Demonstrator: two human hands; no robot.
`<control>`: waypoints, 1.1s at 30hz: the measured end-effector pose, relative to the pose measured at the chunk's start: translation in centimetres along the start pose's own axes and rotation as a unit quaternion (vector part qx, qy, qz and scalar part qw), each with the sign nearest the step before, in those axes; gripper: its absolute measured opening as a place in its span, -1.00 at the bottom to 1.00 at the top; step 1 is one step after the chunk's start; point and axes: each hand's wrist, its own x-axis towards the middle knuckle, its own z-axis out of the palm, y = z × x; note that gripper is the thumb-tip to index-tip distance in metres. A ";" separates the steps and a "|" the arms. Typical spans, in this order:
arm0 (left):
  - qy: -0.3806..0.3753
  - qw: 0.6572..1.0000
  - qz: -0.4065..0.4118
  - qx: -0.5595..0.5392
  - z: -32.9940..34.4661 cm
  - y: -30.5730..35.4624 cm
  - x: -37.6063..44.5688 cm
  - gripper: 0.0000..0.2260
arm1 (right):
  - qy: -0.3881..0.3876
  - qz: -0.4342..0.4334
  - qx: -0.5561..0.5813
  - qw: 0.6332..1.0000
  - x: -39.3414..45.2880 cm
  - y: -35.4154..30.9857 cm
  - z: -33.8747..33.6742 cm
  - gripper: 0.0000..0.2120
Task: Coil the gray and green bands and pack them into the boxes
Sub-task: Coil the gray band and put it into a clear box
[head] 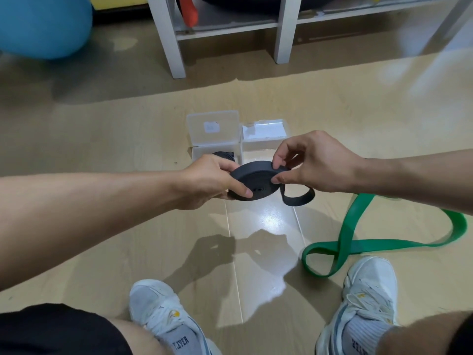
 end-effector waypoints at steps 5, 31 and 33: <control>0.009 0.977 0.085 0.198 0.9 0.9 -0.3 -0.69 | -0.036 -0.006 -0.007 0.999 -0.3 -1.2 0.9 -0.85; -0.081 0.973 0.062 0.208 0.6 1.1 -0.4 -0.75 | -0.065 0.009 0.033 0.997 -0.6 -1.0 0.9 -0.78; -0.052 0.967 0.076 0.238 1.3 1.3 -0.4 -0.80 | -0.077 0.011 0.020 0.997 -0.7 -1.0 1.1 -0.79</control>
